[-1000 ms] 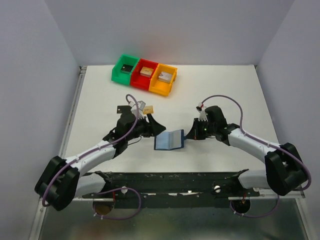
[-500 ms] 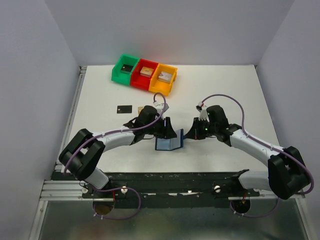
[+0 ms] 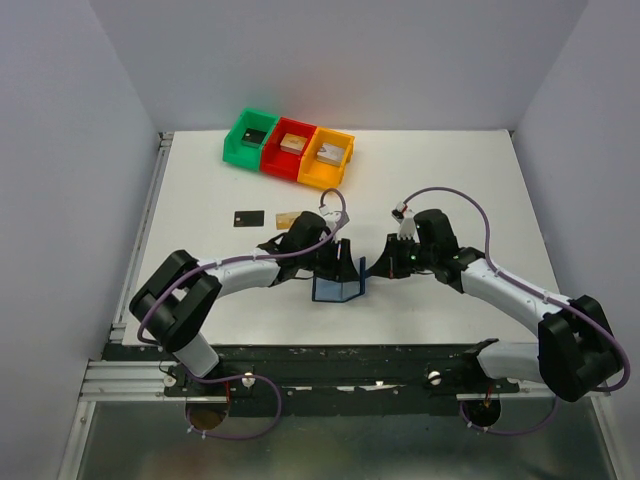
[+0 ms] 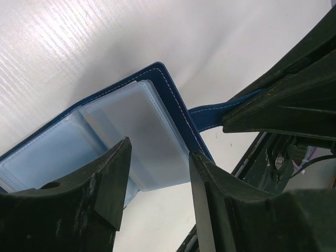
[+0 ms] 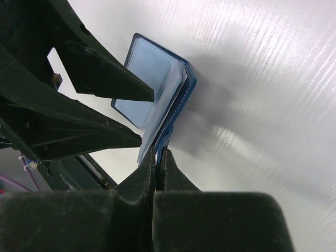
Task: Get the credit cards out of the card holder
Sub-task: Remove the credit card from the card holder.
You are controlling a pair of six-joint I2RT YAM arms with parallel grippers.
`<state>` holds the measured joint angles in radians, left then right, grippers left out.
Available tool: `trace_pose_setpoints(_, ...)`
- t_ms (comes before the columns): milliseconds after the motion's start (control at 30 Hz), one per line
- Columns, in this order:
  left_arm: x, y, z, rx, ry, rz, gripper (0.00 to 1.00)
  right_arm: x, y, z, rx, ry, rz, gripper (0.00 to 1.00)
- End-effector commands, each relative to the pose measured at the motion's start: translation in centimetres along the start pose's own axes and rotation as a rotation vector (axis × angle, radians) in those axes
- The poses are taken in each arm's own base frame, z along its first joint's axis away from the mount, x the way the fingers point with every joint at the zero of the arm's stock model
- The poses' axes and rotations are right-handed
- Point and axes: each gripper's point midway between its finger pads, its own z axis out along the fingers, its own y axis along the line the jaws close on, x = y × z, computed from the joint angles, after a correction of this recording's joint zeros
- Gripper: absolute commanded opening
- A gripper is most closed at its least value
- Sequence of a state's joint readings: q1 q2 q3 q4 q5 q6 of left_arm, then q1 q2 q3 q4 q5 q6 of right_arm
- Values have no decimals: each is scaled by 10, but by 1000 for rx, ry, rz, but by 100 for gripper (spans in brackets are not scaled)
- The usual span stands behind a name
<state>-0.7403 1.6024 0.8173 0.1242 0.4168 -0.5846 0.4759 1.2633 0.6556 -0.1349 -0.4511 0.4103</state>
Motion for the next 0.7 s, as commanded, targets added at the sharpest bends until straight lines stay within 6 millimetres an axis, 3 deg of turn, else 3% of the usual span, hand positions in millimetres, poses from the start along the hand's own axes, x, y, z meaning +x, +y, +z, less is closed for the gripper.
trace_pose_setpoints(0, 3, 2, 6, -11, 20, 17, 59, -17, 15, -5, -49, -42, -24, 0)
trace_pose_setpoints(267, 6, 7, 8, -31, 26, 11, 59, -17, 15, -5, -52, -39, -23, 0)
trace_pose_setpoints(467, 7, 10, 9, -47, 27, 11, 69, -17, 17, -4, -63, -37, -19, 0)
trace_pose_setpoints(667, 6, 10, 10, -51, 25, 9, 69, -18, 18, -4, -67, -36, -18, 0)
